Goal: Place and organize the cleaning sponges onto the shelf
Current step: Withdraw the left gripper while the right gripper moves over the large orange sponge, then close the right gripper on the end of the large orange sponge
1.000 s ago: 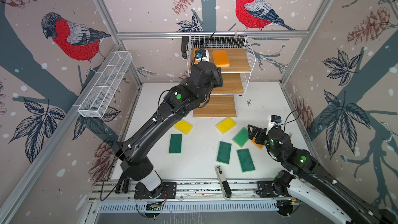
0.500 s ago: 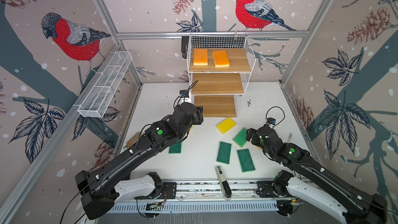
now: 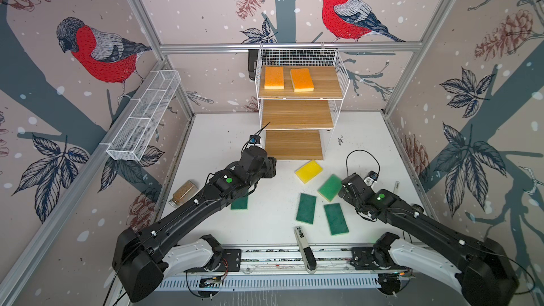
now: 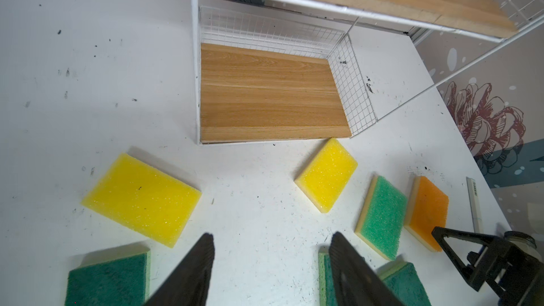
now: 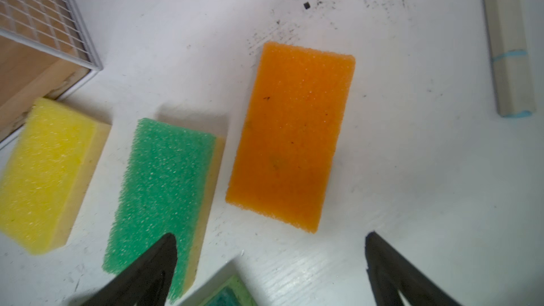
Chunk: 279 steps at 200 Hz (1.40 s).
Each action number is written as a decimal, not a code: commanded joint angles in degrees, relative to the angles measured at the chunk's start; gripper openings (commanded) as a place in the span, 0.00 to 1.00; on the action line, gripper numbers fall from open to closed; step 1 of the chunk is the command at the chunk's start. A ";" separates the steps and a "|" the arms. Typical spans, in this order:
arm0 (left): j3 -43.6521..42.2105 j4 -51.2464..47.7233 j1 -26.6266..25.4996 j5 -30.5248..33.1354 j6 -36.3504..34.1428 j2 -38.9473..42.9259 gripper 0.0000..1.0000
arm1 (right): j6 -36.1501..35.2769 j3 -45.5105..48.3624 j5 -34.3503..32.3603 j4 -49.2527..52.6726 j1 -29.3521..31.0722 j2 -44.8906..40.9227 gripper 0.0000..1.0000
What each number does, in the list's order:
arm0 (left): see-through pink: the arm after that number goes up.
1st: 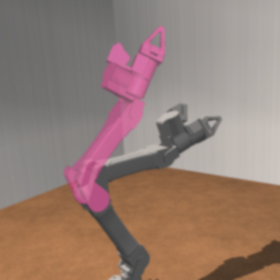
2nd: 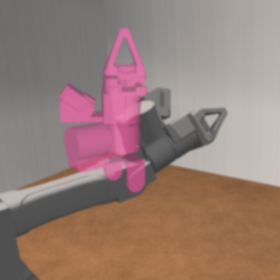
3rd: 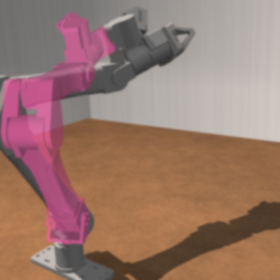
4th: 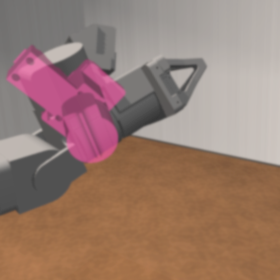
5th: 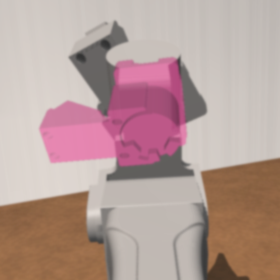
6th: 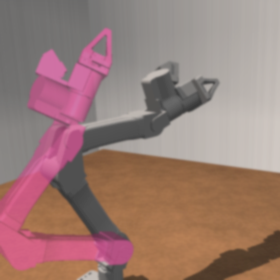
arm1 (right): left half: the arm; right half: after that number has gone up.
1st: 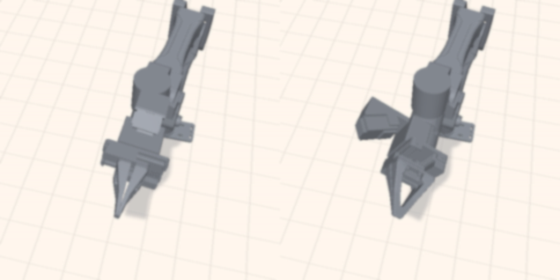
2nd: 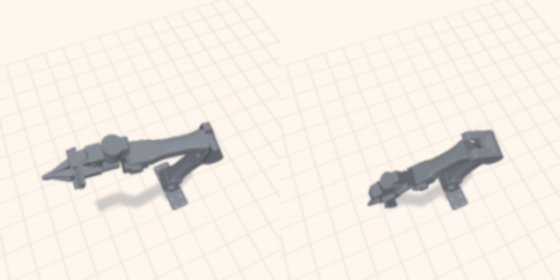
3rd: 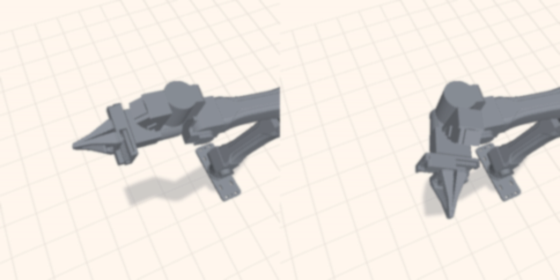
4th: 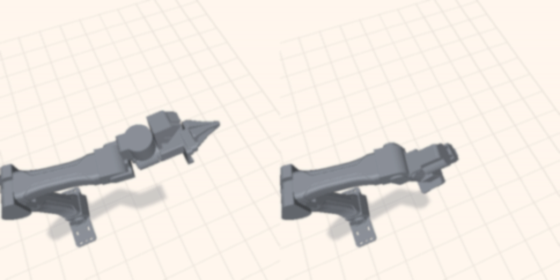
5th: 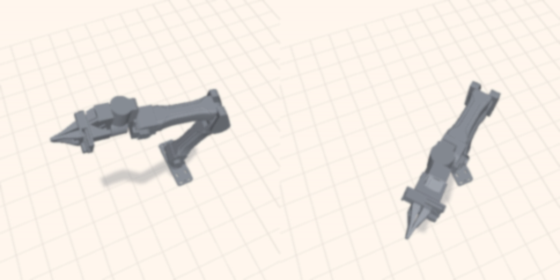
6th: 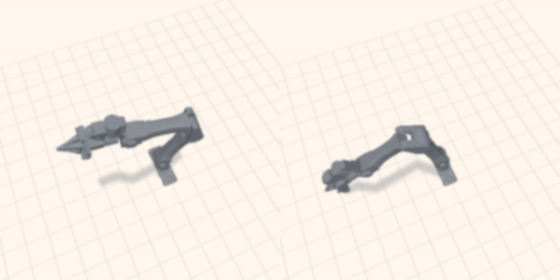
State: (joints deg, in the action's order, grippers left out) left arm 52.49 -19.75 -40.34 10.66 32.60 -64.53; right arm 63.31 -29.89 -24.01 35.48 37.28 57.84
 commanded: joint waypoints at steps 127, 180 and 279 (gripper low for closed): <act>-5.81 9.49 8.74 -10.46 -0.52 -2.08 0.64 | -1.91 -1.31 5.40 -6.63 -6.56 13.70 0.99; -5.63 9.95 9.05 -11.54 0.15 -3.87 0.64 | -2.60 -2.20 4.92 -6.74 -7.91 16.46 0.99; -5.85 8.19 9.06 -10.85 0.00 -2.86 0.63 | -3.78 0.90 4.65 -7.65 -8.95 11.47 0.81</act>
State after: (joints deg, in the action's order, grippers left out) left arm 46.85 -12.40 -31.38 -0.12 32.62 -67.61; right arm 61.25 -28.88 -18.39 28.58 28.51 69.52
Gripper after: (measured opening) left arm 0.629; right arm 0.833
